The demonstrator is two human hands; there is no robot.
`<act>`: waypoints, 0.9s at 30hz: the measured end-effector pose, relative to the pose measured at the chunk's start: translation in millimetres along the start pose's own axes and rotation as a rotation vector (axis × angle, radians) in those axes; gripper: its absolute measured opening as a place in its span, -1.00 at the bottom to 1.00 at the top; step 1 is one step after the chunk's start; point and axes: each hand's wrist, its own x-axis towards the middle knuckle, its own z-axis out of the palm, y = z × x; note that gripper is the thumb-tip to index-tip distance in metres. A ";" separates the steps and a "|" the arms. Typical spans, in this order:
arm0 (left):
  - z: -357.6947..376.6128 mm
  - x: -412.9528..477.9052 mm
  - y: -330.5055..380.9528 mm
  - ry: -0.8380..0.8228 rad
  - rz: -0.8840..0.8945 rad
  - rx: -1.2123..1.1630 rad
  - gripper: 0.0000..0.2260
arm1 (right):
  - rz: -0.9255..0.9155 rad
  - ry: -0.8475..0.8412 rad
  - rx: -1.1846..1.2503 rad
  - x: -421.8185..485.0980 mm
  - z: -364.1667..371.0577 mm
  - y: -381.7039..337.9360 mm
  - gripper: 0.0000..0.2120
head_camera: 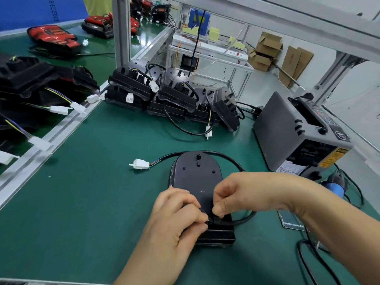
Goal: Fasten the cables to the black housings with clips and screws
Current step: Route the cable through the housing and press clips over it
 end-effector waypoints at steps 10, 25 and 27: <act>-5.6 1.9 4.3 -0.034 -0.067 0.035 -0.91 | 0.024 -0.143 -0.011 16.9 -13.2 -7.9 -0.84; 5.6 8.4 11.0 -0.040 -0.073 0.059 -0.98 | 0.071 -0.175 0.164 19.8 -12.0 -1.1 -0.83; 4.8 5.7 6.6 -0.032 0.037 0.141 -0.89 | 0.072 -0.174 0.174 20.3 -11.6 0.1 -0.83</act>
